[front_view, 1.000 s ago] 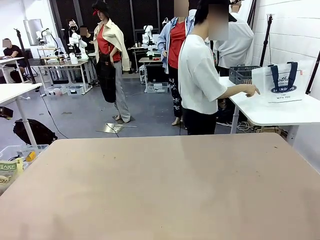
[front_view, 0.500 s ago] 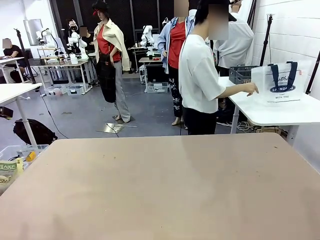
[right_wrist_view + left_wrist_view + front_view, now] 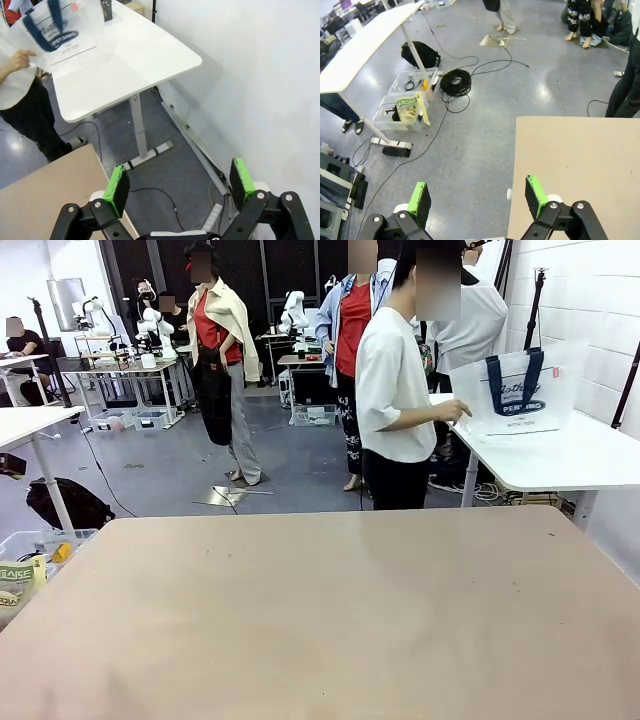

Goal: Transfer purchased items from the store into the shopping bag.
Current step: Open the Reusable shopping bag in the center of the table.

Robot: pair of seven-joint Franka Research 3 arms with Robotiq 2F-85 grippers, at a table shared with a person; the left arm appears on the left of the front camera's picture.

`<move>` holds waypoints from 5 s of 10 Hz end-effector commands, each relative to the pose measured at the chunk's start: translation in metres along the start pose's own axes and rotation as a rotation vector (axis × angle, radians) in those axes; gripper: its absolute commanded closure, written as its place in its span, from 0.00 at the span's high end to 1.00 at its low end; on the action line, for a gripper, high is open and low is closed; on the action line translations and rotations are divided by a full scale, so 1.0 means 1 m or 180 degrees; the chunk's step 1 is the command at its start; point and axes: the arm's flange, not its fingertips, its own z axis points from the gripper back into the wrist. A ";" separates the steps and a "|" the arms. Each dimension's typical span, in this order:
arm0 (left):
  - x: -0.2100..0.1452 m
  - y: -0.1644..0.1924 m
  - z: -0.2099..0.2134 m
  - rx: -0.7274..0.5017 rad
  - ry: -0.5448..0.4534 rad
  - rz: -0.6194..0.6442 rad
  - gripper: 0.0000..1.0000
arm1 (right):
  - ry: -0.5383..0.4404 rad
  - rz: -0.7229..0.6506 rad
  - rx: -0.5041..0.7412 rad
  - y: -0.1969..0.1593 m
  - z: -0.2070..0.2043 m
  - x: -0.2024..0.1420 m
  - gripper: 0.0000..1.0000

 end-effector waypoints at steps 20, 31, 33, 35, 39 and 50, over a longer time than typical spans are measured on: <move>0.002 -0.002 0.000 0.0003 -0.0011 -0.0002 1.00 | -0.0027 0.0028 0.0043 -0.003 0.003 0.000 1.00; 0.002 -0.002 0.000 0.0003 -0.0011 -0.0002 1.00 | -0.0027 0.0028 0.0043 -0.003 0.003 0.000 1.00; 0.002 -0.002 0.000 0.0003 -0.0011 -0.0002 1.00 | -0.0027 0.0028 0.0043 -0.003 0.003 0.000 1.00; 0.002 -0.002 0.000 0.0003 -0.0011 -0.0002 1.00 | -0.0027 0.0028 0.0043 -0.003 0.003 0.000 1.00; 0.054 -0.112 0.033 -0.1176 -0.0507 -0.0759 1.00 | 0.0100 0.0289 0.1077 0.056 0.064 0.017 1.00; 0.136 -0.372 0.111 -0.2094 -0.0253 -0.2039 1.00 | 0.1125 0.1678 0.3050 0.117 0.258 0.012 1.00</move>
